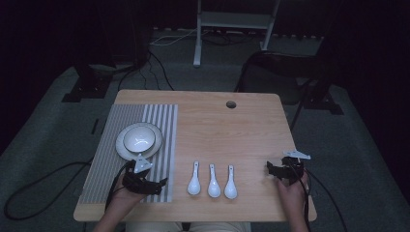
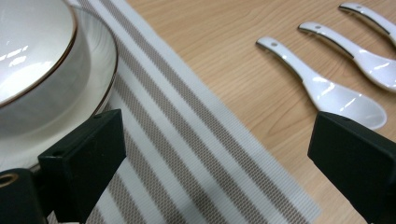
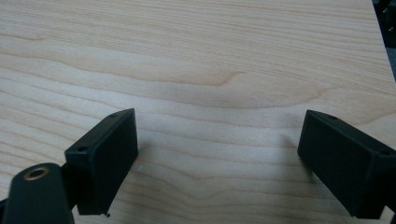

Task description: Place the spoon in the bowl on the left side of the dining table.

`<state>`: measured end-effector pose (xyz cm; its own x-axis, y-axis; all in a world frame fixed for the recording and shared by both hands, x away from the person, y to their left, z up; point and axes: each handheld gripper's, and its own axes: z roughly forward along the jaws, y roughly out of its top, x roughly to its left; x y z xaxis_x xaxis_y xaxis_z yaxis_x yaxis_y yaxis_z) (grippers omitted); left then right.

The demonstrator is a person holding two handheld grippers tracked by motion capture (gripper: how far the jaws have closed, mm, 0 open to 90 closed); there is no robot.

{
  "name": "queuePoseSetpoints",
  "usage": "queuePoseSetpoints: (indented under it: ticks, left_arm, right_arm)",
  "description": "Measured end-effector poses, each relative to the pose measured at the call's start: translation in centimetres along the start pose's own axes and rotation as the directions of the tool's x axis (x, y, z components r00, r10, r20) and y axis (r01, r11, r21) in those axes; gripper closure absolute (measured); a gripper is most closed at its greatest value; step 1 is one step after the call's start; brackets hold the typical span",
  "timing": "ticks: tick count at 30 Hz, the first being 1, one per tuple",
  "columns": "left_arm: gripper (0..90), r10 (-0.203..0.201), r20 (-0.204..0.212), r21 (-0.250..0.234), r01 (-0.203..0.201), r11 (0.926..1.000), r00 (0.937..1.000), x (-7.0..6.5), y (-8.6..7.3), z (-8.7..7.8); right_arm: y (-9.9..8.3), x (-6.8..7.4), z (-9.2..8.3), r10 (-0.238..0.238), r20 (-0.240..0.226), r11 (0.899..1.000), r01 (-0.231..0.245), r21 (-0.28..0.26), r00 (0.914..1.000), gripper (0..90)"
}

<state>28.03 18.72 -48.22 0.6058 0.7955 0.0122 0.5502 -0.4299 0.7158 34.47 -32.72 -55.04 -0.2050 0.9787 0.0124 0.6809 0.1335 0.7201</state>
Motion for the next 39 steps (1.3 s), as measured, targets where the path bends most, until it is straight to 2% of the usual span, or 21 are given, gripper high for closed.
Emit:
queuePoseSetpoints:
  ticks: [6, 8, 10, 11, 15, 19, 21, 24, 32, 33, 36, 39]
  left_arm:
    - [5.7, 0.024, 0.028, -0.005, -0.024, 0.9997, 0.9993, -0.9, 1.1, 0.6]
    - [5.8, 0.037, 0.05, -0.009, -0.037, 0.9993, 0.998, -1.5, 1.8, 1.0]
    - [5.8, 0.045, 0.046, -0.008, -0.045, 0.999, 0.9979, -1.7, 2.0, 1.2]
    - [5.8, 0.059, 0.055, -0.005, -0.058, 0.9983, 0.9968, -2.1, 2.5, 1.5]
    - [5.8, 0.066, 0.075, -0.008, -0.066, 0.9978, 0.995, -2.8, 3.2, 2.0]
    - [5.8, 0.103, 0.09, -0.007, -0.102, 0.9947, 0.9906, -3.9, 4.4, 3.0]
    - [5.8, 0.105, 0.087, -0.003, -0.105, 0.9944, 0.9907, -4.0, 4.6, 3.3]
    - [5.8, 0.096, 0.109, 0.01, -0.098, 0.9951, 0.9894, -4.4, 5.1, 4.4]
    - [5.8, 0.127, 0.163, 0.024, -0.133, 0.9908, 0.9784, -6.5, 7.0, 6.4]
    - [5.8, 0.134, 0.177, 0.027, -0.141, 0.9896, 0.975, -7.2, 7.5, 7.0]
    - [5.7, 0.139, 0.19, 0.031, -0.147, 0.9887, 0.9719, -7.9, 7.9, 7.5]
    - [5.8, 0.139, 0.219, 0.036, -0.15, 0.988, 0.9659, -9.1, 8.6, 8.5]
  right_arm:
    - [0.0, 0.0, 0.0, -0.001, 0.0, 1.0, 0.001, 0.0, 1.0, 11.4]
    - [0.0, 0.0, 0.0, -0.001, 0.0, 1.0, 0.001, 0.0, 1.0, 11.4]
    - [0.0, 0.0, 0.0, -0.001, 0.0, 1.0, 0.001, 0.0, 1.0, 11.4]
    - [0.0, 0.0, 0.0, -0.001, 0.0, 1.0, 0.001, -0.001, 1.0, 11.4]
    - [0.0, 0.0, 0.0, -0.002, 0.0, 1.0, 0.002, -0.001, 1.0, 11.5]
    - [0.0, 0.0, 0.0, -0.002, 0.0, 1.0, 0.002, -0.001, 1.0, 11.4]
    - [0.0, 0.0, 0.0, -0.002, 0.0, 1.0, 0.002, -0.001, 1.0, 11.4]
    - [0.0, 0.0, 0.0, -0.002, 0.0, 1.0, 0.002, -0.001, 1.0, 11.4]
    - [0.0, 0.0, 0.0, -0.001, 0.0, 1.0, 0.001, -0.001, 1.0, 11.4]
    - [0.0, 0.0, 0.0, -0.002, 0.0, 1.0, 0.002, -0.001, 1.0, 11.4]
    - [0.0, 0.0, 0.0, -0.002, 0.0, 1.0, 0.002, -0.001, 1.0, 11.4]
    - [0.0, 0.0, 0.0, -0.002, 0.0, 1.0, 0.002, -0.001, 1.0, 11.4]
